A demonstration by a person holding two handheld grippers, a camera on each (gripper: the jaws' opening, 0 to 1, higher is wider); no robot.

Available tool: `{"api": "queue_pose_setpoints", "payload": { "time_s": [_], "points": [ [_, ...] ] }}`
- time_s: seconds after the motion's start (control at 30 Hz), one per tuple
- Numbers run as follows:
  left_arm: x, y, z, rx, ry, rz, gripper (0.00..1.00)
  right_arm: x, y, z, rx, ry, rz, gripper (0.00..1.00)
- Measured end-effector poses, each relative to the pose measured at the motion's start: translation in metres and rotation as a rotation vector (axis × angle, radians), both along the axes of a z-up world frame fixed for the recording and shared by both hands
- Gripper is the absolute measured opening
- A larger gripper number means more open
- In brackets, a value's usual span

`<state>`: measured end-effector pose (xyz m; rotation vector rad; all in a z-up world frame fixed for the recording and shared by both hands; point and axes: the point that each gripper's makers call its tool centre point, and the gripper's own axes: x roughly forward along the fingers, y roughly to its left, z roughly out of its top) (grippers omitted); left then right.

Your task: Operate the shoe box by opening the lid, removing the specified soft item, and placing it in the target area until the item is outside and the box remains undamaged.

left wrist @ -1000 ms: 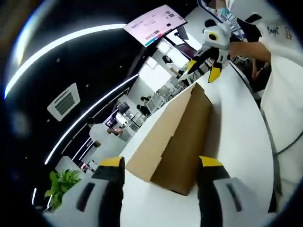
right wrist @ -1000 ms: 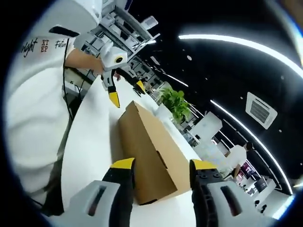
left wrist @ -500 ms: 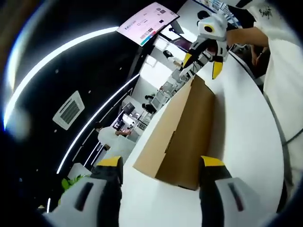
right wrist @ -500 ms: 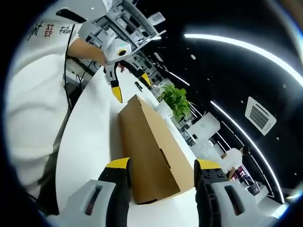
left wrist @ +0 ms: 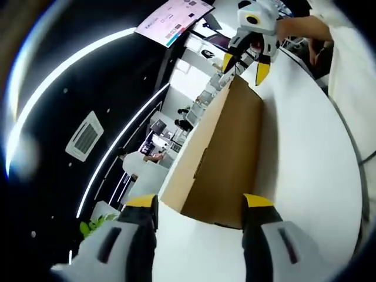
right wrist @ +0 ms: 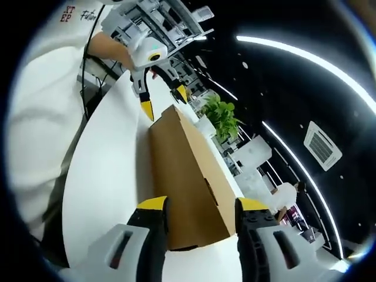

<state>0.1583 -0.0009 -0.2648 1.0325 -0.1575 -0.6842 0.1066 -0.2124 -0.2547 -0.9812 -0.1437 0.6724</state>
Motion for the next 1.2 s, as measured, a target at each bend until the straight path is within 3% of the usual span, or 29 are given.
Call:
{"api": "queue_pose_setpoints", "payload": {
  "time_s": [0.1,0.2,0.37,0.6,0.83,0.9,1.2],
  "points": [
    [0.002,0.001,-0.001,0.000,0.001,0.009,0.58,-0.001,0.003,0.004,0.090,0.021,0.023,0.44],
    [-0.003,-0.003,0.006,-0.039,0.002,-0.002,0.52,0.000,-0.001,0.007,0.104,0.013,0.016,0.44],
    [-0.001,-0.007,0.003,0.006,-0.002,-0.006,0.59,0.001,-0.007,0.000,0.035,0.001,-0.018,0.44],
    [0.003,-0.003,-0.004,0.027,-0.017,0.002,0.57,0.004,-0.007,-0.006,-0.008,-0.008,-0.024,0.44],
    [0.013,0.001,-0.015,0.022,0.011,0.020,0.60,0.013,-0.007,-0.015,-0.073,-0.018,-0.043,0.45],
    [0.012,-0.001,-0.020,0.050,0.032,0.014,0.58,0.015,-0.008,-0.018,-0.086,-0.019,-0.049,0.45],
    [0.017,-0.001,-0.016,0.069,-0.007,0.027,0.52,0.016,-0.015,-0.016,-0.139,-0.046,-0.075,0.44]
  ]
}}
